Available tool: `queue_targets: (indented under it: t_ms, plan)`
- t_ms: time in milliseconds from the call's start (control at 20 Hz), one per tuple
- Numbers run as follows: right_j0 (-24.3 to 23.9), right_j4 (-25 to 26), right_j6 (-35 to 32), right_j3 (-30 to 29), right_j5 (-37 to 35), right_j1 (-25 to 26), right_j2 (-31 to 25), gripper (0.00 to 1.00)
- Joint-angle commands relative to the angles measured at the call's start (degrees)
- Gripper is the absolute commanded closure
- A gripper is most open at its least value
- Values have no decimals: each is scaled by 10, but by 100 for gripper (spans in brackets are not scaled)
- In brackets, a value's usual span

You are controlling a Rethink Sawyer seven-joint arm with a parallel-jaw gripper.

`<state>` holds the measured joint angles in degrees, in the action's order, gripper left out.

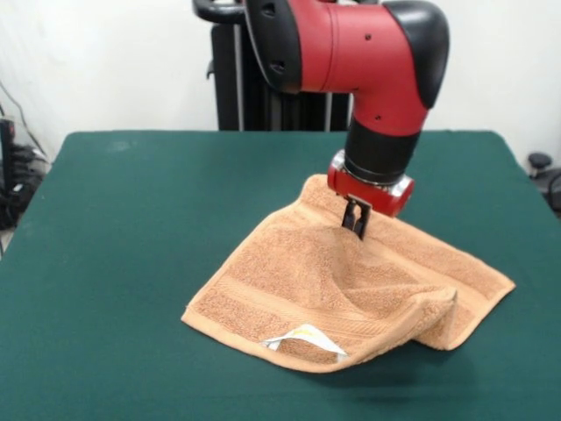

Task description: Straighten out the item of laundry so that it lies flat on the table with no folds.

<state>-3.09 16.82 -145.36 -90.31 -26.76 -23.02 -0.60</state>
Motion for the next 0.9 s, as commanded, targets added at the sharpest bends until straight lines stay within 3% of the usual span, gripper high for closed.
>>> queue_targets:
  t_ms: [50,550,900]
  plan:
    - [-33,52,54,-80,56,95,-63,100]
    - [-58,82,73,-116,15,77,-53,100]
    - [-116,30,104,-172,-176,46,-78,100]
